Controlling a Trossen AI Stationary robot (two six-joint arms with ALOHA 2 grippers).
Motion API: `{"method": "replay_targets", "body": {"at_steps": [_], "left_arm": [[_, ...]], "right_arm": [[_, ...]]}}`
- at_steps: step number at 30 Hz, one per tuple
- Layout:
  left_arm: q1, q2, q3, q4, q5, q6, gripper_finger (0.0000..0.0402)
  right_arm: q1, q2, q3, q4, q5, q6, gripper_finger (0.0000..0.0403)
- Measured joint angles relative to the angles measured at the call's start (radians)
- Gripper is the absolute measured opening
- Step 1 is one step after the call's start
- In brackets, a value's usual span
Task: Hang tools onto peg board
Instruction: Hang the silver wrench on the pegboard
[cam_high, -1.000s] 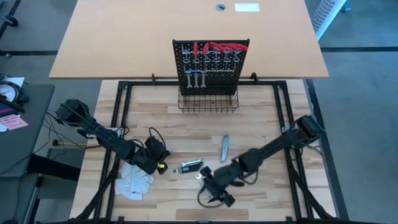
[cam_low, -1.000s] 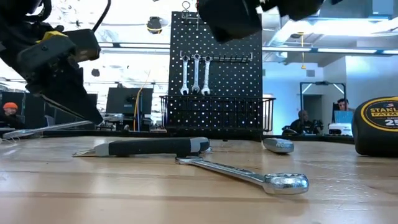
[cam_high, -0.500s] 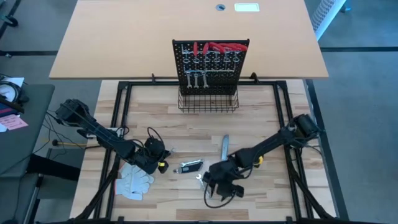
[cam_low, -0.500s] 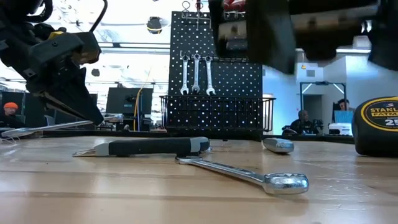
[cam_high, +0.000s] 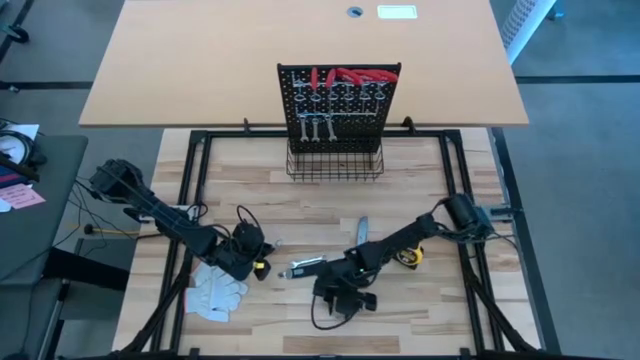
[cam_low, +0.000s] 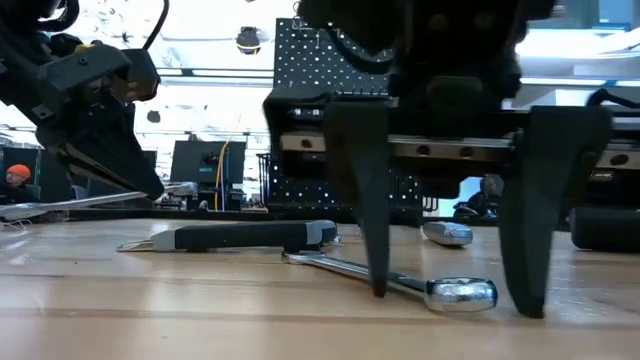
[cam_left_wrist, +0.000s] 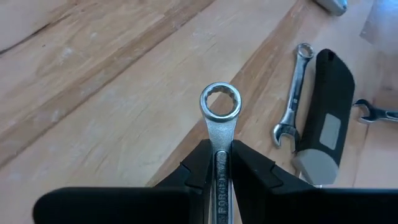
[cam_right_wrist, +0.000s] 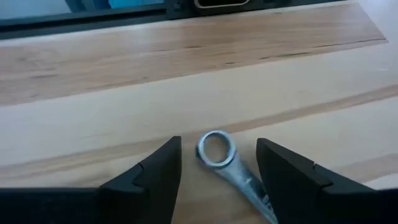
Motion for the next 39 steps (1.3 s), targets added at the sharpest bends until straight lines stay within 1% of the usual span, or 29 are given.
{"method": "replay_targets", "body": {"at_steps": [3, 6, 12, 13, 20, 23, 25, 26, 28, 30, 33, 35, 39], "left_arm": [[-0.006, 0.008, 0.001, 0.021, -0.011, 0.004, 0.0043], [-0.010, 0.028, 0.001, 0.037, -0.018, 0.005, 0.0043], [-0.014, 0.106, 0.001, 0.067, -0.018, 0.001, 0.0043], [-0.015, 0.120, 0.001, 0.075, -0.018, 0.000, 0.0043], [-0.015, 0.209, 0.002, 0.122, -0.023, -0.021, 0.0043], [-0.018, 0.225, 0.004, 0.126, -0.035, -0.044, 0.0043], [-0.023, 0.225, 0.004, 0.124, -0.039, -0.046, 0.0043], [-0.027, 0.226, 0.004, 0.123, -0.044, -0.047, 0.0043], [-0.038, 0.226, 0.003, 0.128, -0.060, -0.046, 0.0043], [-0.045, 0.227, 0.003, 0.136, -0.067, -0.042, 0.0043], [-0.056, 0.227, 0.002, 0.138, -0.070, -0.036, 0.0043], [-0.061, 0.227, 0.002, 0.138, -0.070, -0.035, 0.0043], [-0.068, 0.227, 0.002, 0.139, -0.070, -0.036, 0.0043]], "right_arm": [[-0.017, 0.051, 0.047, -0.038, -0.022, 0.011, 0.0197], [-0.032, 0.085, 0.085, -0.086, -0.018, 0.046, 0.0172], [-0.052, 0.098, 0.092, -0.102, -0.009, 0.207, 0.0090], [-0.053, 0.094, 0.092, -0.104, -0.007, 0.237, 0.0081], [-0.055, 0.091, 0.089, -0.099, 0.019, 0.411, 0.0081], [-0.055, 0.091, 0.080, -0.051, 0.022, 0.474, 0.0081], [-0.055, 0.068, 0.063, 0.004, 0.038, 0.512, 0.0081], [-0.055, 0.058, 0.052, 0.027, 0.055, 0.529, 0.0081], [-0.052, 0.024, 0.022, 0.070, 0.137, 0.556, 0.0081], [-0.049, -0.022, -0.020, 0.113, 0.269, 0.580, 0.0081], [-0.046, -0.090, -0.105, 0.196, 0.423, 0.637, 0.0080], [-0.036, -0.132, -0.163, 0.280, 0.493, 0.696, 0.0049], [0.000, -0.164, -0.250, 0.335, 0.636, 0.871, 0.0025]]}}
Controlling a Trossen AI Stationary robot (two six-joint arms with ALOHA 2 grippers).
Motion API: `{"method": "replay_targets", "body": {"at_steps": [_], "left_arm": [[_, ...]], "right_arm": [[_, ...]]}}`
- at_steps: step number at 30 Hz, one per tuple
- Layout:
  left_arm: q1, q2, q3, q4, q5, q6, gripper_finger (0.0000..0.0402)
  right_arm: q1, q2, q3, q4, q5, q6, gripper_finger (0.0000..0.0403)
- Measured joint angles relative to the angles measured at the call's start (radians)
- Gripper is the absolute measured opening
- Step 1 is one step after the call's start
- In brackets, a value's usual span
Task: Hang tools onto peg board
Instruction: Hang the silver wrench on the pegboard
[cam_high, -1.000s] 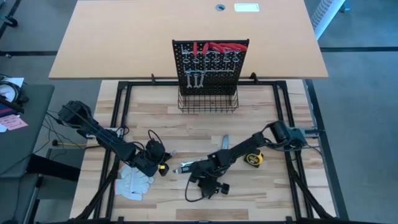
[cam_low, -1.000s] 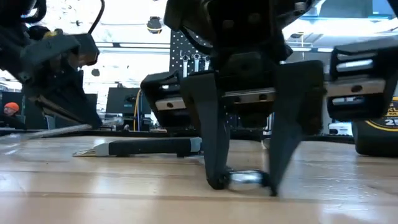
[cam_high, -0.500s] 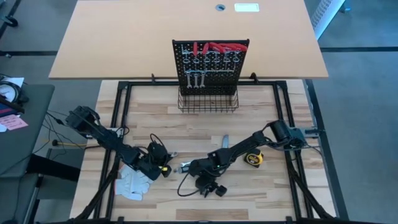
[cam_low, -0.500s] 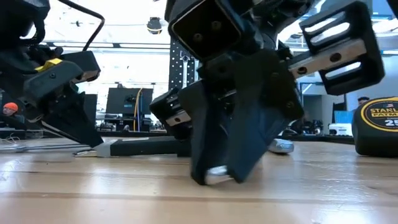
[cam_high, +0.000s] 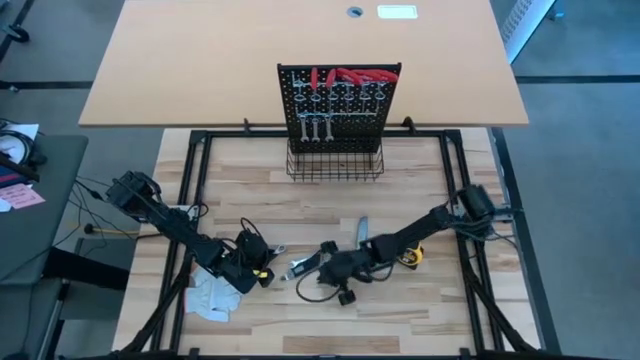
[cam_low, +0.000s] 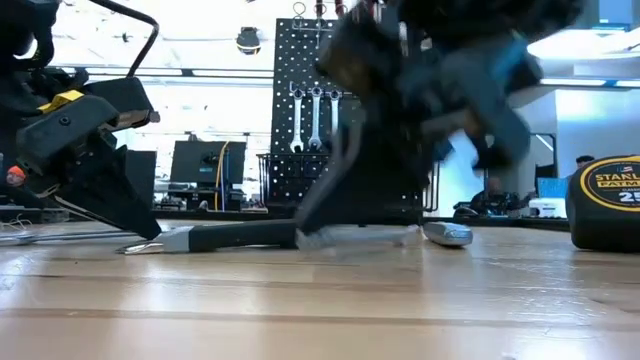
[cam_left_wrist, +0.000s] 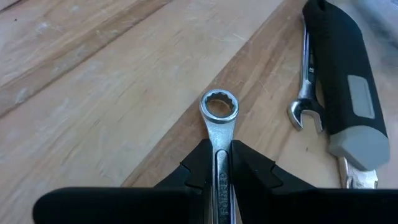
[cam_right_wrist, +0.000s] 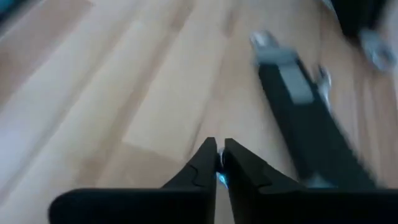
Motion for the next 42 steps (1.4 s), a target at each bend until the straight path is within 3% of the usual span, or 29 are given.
{"method": "replay_targets", "body": {"at_steps": [3, 8, 11, 15, 18, 22, 26, 30, 34, 42], "left_arm": [[-0.001, 0.000, 0.000, 0.003, 0.000, 0.000, 0.0043], [-0.001, 0.000, -0.001, 0.010, -0.002, 0.009, 0.0043], [-0.002, 0.000, -0.001, 0.012, -0.004, 0.014, 0.0043], [-0.002, 0.000, -0.001, 0.018, -0.005, 0.022, 0.0043], [0.003, 0.000, -0.001, 0.026, -0.005, 0.023, 0.0043], [0.006, 0.000, -0.001, 0.029, -0.005, 0.030, 0.0043], [0.006, 0.000, -0.001, 0.030, -0.006, 0.045, 0.0043], [0.006, 0.000, -0.001, 0.037, -0.008, 0.046, 0.0043], [0.006, 0.000, -0.001, 0.041, -0.009, 0.046, 0.0043], [0.006, 0.000, -0.001, 0.058, -0.011, 0.047, 0.0043]], "right_arm": [[0.019, 0.000, -0.010, -0.003, 0.050, 0.119, 0.0010], [0.062, -0.002, -0.009, 0.007, 0.128, 0.150, 0.0007], [0.076, -0.002, -0.007, 0.052, 0.135, 0.147, 0.0026], [0.076, -0.003, -0.007, 0.131, 0.134, 0.129, 0.0079], [0.056, -0.005, 0.019, 0.097, 0.069, 0.094, 0.0131], [0.004, -0.005, 0.075, -0.119, -0.074, -0.044, 0.0198], [-0.050, -0.006, 0.093, -0.239, -0.178, -0.245, 0.0231], [-0.091, -0.006, 0.092, -0.265, -0.259, -0.379, 0.0230], [-0.125, 0.008, 0.094, -0.294, -0.273, -0.469, 0.0221], [-0.160, 0.086, 0.100, -0.292, -0.293, -0.436, 0.0189]]}}
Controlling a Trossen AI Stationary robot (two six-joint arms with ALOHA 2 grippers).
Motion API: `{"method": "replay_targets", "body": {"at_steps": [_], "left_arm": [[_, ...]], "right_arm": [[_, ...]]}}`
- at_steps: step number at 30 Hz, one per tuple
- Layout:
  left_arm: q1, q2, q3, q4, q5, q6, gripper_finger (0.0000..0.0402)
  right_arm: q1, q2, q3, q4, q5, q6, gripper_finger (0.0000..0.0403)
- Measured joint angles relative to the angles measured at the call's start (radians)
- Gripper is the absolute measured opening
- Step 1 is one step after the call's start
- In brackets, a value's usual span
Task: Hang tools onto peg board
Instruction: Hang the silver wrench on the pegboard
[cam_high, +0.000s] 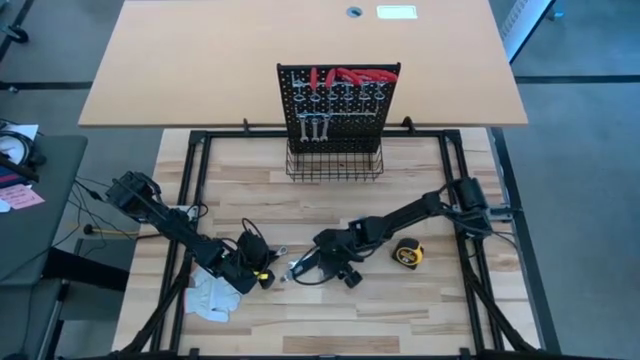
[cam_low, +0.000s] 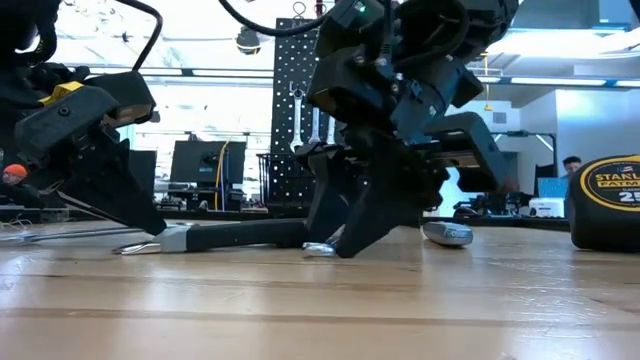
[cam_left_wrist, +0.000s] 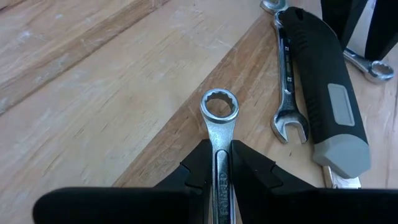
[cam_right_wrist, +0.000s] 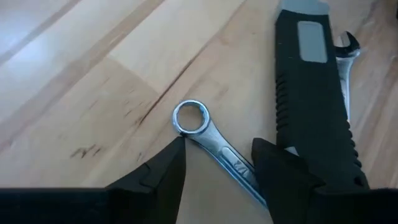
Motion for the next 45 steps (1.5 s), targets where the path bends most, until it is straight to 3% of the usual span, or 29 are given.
{"method": "replay_targets", "body": {"at_steps": [8, 13, 18, 23, 28, 35, 41, 45], "left_arm": [[0.000, 0.000, 0.000, 0.005, 0.002, 0.014, 0.0043], [0.000, 0.000, 0.000, 0.006, 0.003, 0.018, 0.0043], [0.000, 0.000, 0.000, 0.008, 0.003, 0.025, 0.0043], [0.000, 0.000, 0.000, 0.008, 0.011, 0.029, 0.0043], [-0.002, 0.000, 0.000, 0.008, 0.029, 0.035, 0.0043], [-0.007, 0.000, 0.000, 0.008, 0.039, 0.040, 0.0043], [-0.008, 0.000, 0.000, 0.008, 0.039, 0.048, 0.0043], [-0.007, 0.000, 0.000, 0.008, 0.038, 0.055, 0.0043]], "right_arm": [[0.051, 0.002, -0.007, 0.125, 0.076, 0.386, 0.0176], [0.122, 0.004, -0.002, 0.253, 0.214, 0.631, 0.0182], [0.175, 0.008, 0.036, 0.246, 0.207, 0.647, 0.0212], [0.193, 0.006, 0.107, 0.128, 0.192, 0.585, 0.0247], [0.203, 0.004, 0.131, 0.016, 0.200, 0.408, 0.0247], [0.160, 0.002, 0.132, -0.077, 0.191, 0.290, 0.0233], [0.117, 0.015, 0.127, -0.148, 0.193, 0.385, 0.0223], [0.149, 0.017, 0.125, -0.131, 0.310, 0.557, 0.0211]]}}
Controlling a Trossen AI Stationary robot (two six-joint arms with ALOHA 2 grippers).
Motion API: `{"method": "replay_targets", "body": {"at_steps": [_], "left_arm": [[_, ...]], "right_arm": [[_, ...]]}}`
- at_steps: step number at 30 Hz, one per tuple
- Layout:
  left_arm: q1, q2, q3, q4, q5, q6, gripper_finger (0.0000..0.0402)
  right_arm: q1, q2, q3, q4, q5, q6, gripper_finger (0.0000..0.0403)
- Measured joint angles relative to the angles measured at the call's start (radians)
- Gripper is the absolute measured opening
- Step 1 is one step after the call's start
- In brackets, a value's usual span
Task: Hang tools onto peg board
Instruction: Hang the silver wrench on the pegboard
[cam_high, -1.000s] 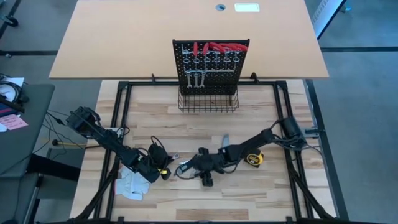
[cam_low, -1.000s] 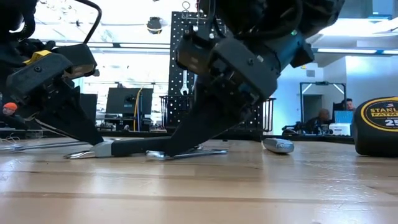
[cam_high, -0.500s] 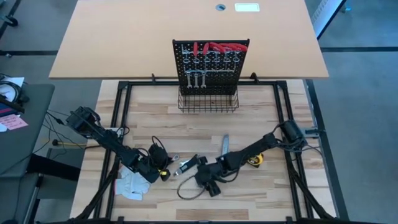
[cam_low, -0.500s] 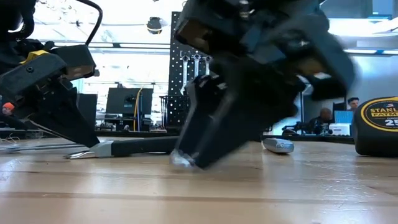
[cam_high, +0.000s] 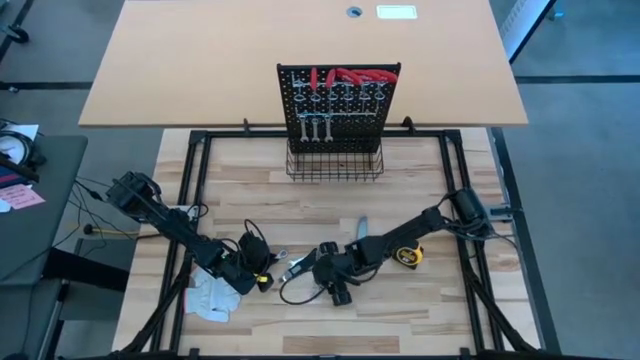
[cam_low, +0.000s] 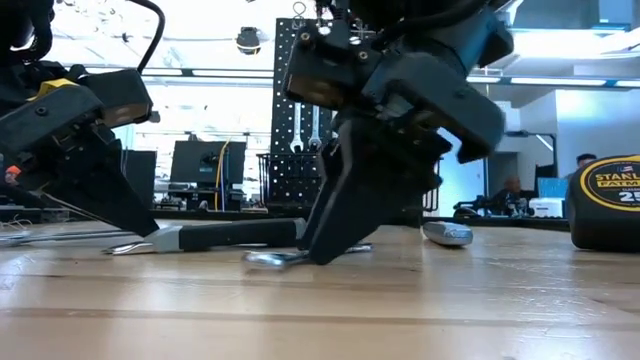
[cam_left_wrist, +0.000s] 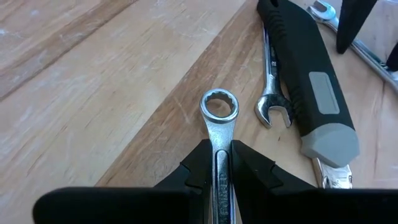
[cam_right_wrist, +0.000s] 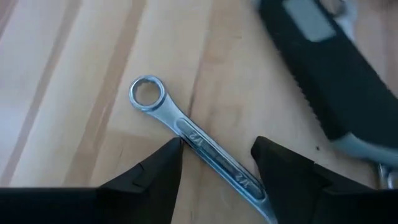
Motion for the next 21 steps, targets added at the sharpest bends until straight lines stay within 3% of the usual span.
{"method": "replay_targets", "body": {"at_steps": [5, 8, 12, 18, 21], "left_arm": [[0.000, 0.000, 0.000, 0.010, -0.001, 0.019, 0.0043], [0.000, 0.000, 0.000, 0.016, -0.002, 0.024, 0.0043], [0.000, 0.000, 0.000, 0.017, -0.002, 0.039, 0.0043], [0.000, 0.000, 0.000, 0.046, -0.003, 0.106, 0.0043], [0.001, 0.000, 0.000, 0.060, -0.004, 0.141, 0.0043]], "right_arm": [[0.040, -0.001, -0.003, 0.044, 0.155, 0.503, 0.0193], [0.063, -0.001, 0.008, 0.046, 0.169, 0.545, 0.0185], [0.092, -0.009, 0.042, 0.011, 0.179, 0.421, 0.0178], [0.145, -0.019, 0.065, 0.016, 0.191, -0.055, 0.0176], [0.147, 0.008, 0.064, 0.000, 0.190, -0.175, 0.0175]]}}
